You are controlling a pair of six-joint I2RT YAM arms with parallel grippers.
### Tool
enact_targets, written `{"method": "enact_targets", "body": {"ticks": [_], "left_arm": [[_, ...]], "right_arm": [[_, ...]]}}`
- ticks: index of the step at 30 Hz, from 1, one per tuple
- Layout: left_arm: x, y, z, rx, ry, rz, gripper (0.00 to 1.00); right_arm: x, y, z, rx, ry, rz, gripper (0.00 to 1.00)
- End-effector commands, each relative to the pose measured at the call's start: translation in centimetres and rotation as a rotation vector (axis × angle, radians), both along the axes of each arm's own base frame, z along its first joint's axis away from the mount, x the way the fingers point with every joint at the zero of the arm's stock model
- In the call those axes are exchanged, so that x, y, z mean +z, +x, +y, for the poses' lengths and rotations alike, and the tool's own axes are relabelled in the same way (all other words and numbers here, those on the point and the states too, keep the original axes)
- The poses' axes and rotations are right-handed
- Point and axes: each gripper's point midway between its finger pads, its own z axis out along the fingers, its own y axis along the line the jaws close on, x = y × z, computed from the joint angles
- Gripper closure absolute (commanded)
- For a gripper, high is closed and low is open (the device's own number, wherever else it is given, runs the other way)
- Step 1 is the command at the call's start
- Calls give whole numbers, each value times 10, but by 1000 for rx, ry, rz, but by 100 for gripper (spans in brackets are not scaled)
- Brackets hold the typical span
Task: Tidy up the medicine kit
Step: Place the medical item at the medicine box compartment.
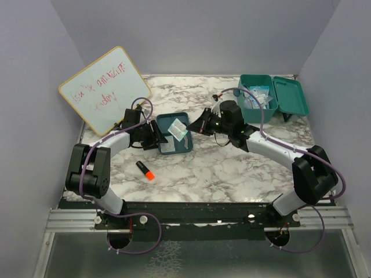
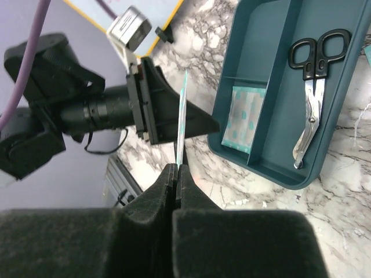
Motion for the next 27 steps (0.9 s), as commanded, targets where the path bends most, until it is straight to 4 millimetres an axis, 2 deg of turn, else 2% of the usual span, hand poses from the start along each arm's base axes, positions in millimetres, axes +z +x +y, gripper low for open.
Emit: {"method": "enact_targets", "body": {"ticks": [1,8,11,19,27], "left_arm": [[23,0,1,29,-26,-67,37],[60,13,32,177,72,-226,19],[65,15,47,232,123,-256,2],[78,10,66,273,193,-278,1],[73,-2,62,238,172,-286,1]], "right_arm": [[-8,12,6,-126,64,58,100],[-21,11,11,-236,63,102,100],[-26,10,15,-276,75,122,99],[-44,7,37,-336,58,165,99],[-63,9,50,-400,47,204,100]]}}
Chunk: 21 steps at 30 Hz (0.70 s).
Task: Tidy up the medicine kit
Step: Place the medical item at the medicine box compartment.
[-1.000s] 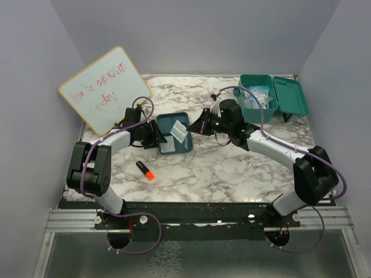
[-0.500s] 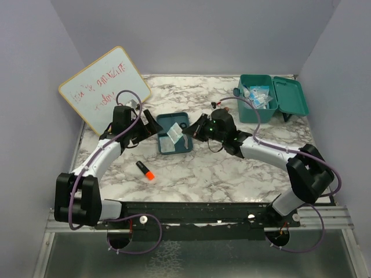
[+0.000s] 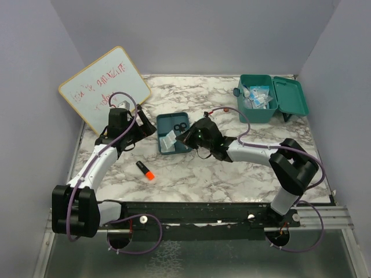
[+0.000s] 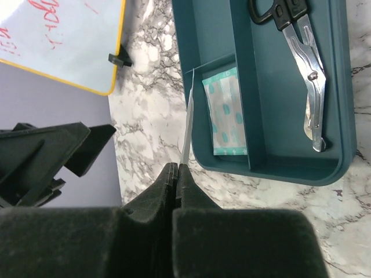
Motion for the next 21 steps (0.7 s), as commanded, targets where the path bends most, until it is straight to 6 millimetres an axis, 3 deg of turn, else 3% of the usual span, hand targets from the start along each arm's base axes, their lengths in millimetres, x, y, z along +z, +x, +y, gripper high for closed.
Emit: {"method": "enact_targets", "body": {"ticks": [1,21], "left_arm": [[-6,-9,3,-11,12,7,1],[5,-11,2,-21,6,-38,4]], "right_arm": [[4,14,8,-93,20,-14,99],[-28,23,18,-190,31,49,99]]}}
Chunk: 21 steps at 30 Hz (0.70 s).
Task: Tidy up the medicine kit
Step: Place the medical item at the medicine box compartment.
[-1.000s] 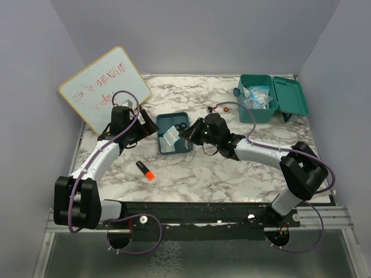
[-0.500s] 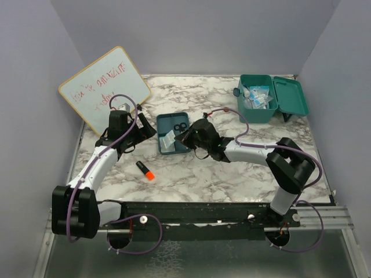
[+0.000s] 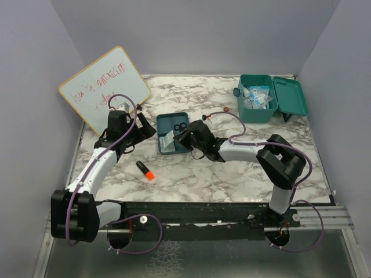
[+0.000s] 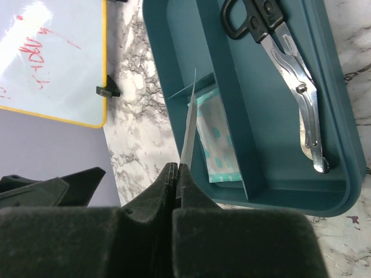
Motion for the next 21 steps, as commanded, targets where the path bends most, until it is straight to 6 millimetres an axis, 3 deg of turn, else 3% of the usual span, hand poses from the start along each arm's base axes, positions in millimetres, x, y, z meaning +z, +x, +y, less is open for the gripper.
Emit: {"method": "enact_targets", "body": {"ticks": [1,15,21], "left_arm": [[8,-1,1,-12,4,-34,4],[7,-2,2,-6,8,-35,4],[7,-2,3,-4,12,-35,4]], "right_arm": [[-6,6,4,-50,20,5,99],[-18,3,8,-60,12,26,99],[-29,-1,10,-55,-12,53,93]]}}
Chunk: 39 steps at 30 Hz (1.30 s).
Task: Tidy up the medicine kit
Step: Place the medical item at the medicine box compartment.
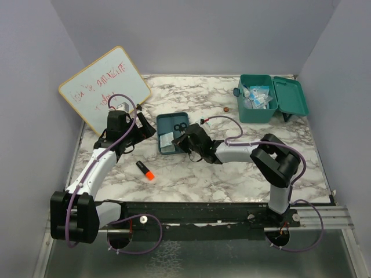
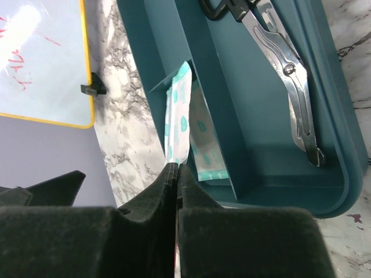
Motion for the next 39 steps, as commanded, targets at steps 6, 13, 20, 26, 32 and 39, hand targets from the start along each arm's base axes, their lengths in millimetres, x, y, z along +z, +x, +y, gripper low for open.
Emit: {"method": "enact_targets", "body": {"ticks": [6,13,20,26,32,39], "left_arm": [[3,-2,3,-3,14,-19,4],[2,-1,2,-8,10,-13,4],[1,-1,2,-11,10,-12,5],[1,-1,1,-13,8,-10,4],[3,-3,-1,-34,3,-17,5],[12,-13,-11,-94,-30,-54,6]], "right_arm": [[-9,2,0,-30,-37,10,84],[2,1,-11,-39,-79,-14,76],[2,-12,-15,8,-103,3,72],[3,-16,-8,69,-102,-9,72],[29,1,-28,55,-216,-131,70],[36,46,-89,115,-464,-180,61]]}}
